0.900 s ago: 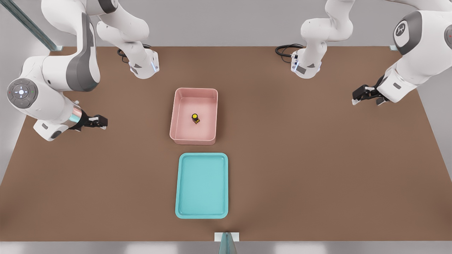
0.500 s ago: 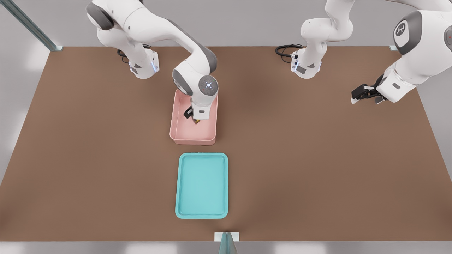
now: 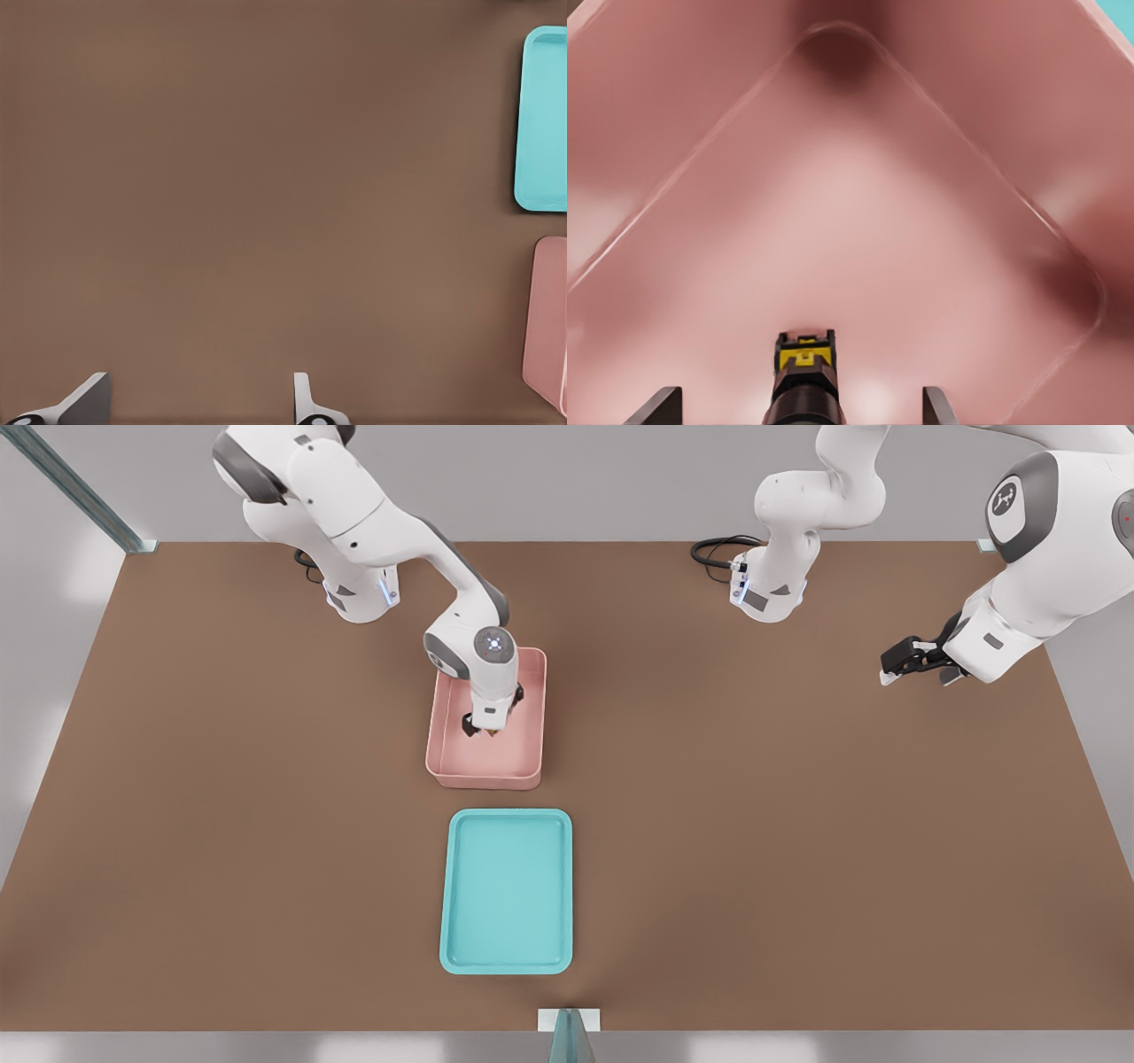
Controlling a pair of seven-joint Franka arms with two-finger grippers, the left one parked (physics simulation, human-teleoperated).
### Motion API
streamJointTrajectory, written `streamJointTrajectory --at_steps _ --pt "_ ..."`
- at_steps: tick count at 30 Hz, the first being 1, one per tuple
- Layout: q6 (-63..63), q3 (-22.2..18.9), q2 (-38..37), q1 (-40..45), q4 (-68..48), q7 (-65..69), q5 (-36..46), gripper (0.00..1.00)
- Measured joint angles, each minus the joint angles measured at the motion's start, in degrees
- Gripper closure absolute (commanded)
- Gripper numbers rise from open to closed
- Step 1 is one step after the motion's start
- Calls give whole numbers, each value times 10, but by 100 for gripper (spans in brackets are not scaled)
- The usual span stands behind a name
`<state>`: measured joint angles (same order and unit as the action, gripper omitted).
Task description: The left arm remains still, and the right arm places the button from the box into the tray
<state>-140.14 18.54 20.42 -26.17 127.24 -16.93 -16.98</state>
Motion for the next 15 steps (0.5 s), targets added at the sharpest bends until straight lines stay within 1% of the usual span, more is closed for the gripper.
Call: streamJointTrajectory --at_steps 3,8,9,10,11,12,14,15 --pt "-34 -1 5 4 26 -21 -8 0" --pt "-66 0 19 4 35 -48 -16 0" --pt "-70 0 20 5 37 -53 -17 3" --pt "-73 0 20 6 37 -57 -18 11" --pt "-76 0 20 7 38 -61 -19 17" --pt "-78 0 19 9 38 -65 -20 24" --pt "-81 0 18 15 39 -72 -25 44" --pt "-82 0 19 17 40 -75 -27 47"
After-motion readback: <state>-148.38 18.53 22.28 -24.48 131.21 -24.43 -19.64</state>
